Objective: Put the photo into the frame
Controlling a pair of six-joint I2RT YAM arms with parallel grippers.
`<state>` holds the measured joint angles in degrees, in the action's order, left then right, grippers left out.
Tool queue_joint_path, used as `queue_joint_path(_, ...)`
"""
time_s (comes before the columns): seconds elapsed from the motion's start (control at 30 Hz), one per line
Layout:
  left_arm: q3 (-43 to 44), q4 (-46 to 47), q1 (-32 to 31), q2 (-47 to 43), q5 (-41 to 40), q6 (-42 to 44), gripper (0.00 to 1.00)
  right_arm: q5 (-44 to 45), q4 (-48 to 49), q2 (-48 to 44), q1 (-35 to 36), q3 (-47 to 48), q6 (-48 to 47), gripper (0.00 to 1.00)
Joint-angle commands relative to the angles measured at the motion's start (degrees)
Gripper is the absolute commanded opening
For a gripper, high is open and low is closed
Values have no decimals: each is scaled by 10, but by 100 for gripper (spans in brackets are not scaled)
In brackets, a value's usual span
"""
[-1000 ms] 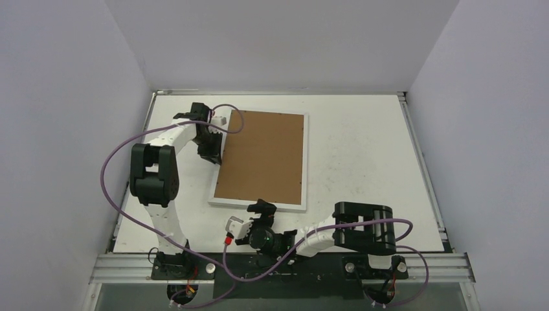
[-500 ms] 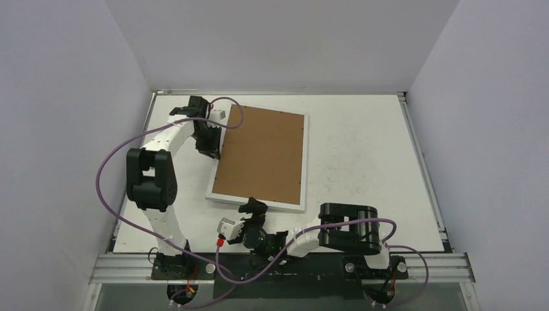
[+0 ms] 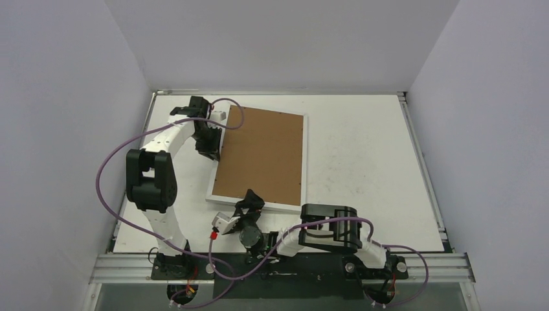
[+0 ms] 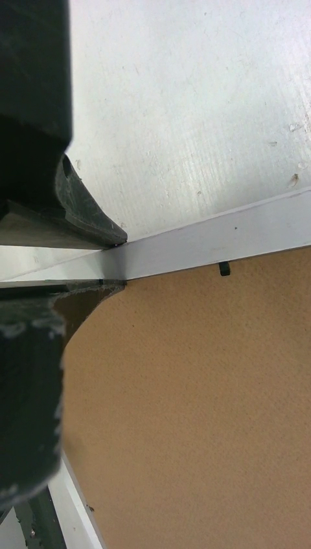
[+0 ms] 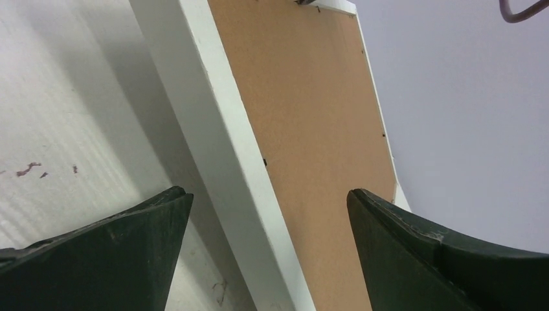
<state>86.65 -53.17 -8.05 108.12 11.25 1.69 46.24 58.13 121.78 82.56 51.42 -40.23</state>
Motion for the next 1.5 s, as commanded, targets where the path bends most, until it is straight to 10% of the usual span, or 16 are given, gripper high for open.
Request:
queue_joint_path(0.0, 37, -12, -4, -50, 11, 6, 0, 31, 35, 28, -5, 17, -45, 92)
queue_joint_path(0.37, 37, -16, -3, -67, 14, 8, 0, 101, 143, 83, -5, 47, -158, 26)
queue_joint_path(0.47, 43, -21, -4, -73, 19, 2, 0, 121, 242, 105, -6, 55, -250, 25)
queue_joint_path(0.73, 121, -62, 18, -102, 37, -4, 39, 128, 362, 99, -8, 63, -382, 8)
queue_joint_path(1.0, 239, -119, 104, -115, 95, 2, 47, 97, 435, 68, -12, 88, -503, 5)
queue_joint_path(1.23, 265, -134, 169, -124, 132, 14, 47, 83, 233, -24, -13, 136, -438, 5)
queue_joint_path(1.47, 267, -141, 225, -136, 178, 17, 45, 49, -278, -128, -19, 326, -179, 5)
